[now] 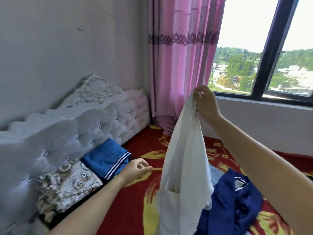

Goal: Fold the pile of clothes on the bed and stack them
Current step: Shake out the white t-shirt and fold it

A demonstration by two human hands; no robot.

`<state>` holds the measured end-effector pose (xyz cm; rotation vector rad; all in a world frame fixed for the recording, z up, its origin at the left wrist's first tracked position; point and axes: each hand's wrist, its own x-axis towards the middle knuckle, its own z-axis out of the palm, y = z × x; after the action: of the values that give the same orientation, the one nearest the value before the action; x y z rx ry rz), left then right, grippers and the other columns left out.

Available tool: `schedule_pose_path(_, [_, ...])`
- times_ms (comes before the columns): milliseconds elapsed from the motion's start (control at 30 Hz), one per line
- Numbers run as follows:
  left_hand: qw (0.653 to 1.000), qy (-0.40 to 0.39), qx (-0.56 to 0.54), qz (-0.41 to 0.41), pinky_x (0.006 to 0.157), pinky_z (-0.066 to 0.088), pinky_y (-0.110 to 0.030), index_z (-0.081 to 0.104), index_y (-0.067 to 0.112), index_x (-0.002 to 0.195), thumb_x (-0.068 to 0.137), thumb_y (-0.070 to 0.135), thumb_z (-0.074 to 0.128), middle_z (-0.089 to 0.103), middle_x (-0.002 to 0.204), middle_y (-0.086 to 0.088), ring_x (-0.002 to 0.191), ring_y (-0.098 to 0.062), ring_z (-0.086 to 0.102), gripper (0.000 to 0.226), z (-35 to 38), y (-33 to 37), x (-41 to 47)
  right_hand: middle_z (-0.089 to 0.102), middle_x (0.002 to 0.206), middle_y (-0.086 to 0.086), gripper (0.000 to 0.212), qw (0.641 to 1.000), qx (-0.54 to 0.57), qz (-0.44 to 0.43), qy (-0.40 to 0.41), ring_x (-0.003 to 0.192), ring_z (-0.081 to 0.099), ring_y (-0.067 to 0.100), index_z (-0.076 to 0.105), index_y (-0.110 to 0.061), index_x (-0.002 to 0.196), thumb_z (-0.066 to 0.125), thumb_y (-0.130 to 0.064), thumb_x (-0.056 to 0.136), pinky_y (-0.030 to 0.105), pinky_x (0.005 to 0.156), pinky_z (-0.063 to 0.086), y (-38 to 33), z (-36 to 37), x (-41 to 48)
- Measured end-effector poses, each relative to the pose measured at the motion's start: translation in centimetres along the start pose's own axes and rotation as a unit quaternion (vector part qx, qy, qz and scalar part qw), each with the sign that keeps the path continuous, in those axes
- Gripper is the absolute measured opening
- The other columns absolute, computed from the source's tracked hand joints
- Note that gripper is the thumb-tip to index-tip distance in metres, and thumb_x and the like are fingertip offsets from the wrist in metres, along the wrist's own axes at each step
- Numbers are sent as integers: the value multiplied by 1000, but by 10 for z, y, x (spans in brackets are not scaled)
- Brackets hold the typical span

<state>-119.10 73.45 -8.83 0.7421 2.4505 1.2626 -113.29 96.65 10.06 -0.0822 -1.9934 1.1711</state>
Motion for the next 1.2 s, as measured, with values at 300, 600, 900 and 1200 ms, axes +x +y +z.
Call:
schedule_pose_path(300, [998, -35, 11, 48, 80, 54, -34, 64, 19, 113, 79, 17, 64, 67, 105, 1, 88, -15, 63, 35, 55, 28, 83, 52, 69, -3, 27, 995, 56, 32, -80, 47, 48, 0, 50, -23, 77, 41, -6, 96, 15, 47, 39, 30, 31, 21])
schedule_pose_path(600, [995, -72, 36, -54, 78, 40, -22, 53, 8, 122, 88, 25, 61, 56, 114, -5, 102, -20, 54, 39, 91, -17, 118, 51, 67, 0, 26, 990, 81, 116, 26, 48, 47, 9, 50, -21, 77, 41, -5, 96, 19, 43, 37, 71, 6, 42])
schedule_pose_path(900, [992, -94, -87, 4, 89, 47, -30, 44, 15, 133, 78, 36, 73, 52, 126, -7, 107, -17, 52, 66, 76, -29, 166, 53, 56, -11, 28, 985, 74, 117, 107, 46, 51, 5, 48, -23, 74, 42, -8, 97, 18, 46, 38, 63, 14, 58])
schedule_pose_path(1200, [962, -269, 49, 3, 61, 40, -29, 51, 22, 58, 55, 49, 63, 48, 67, 3, 64, -13, 44, 30, 85, -84, 184, 54, 57, -12, 27, 982, 63, 116, 136, 49, 50, 3, 50, -22, 76, 43, -6, 96, 14, 46, 39, 66, 24, 57])
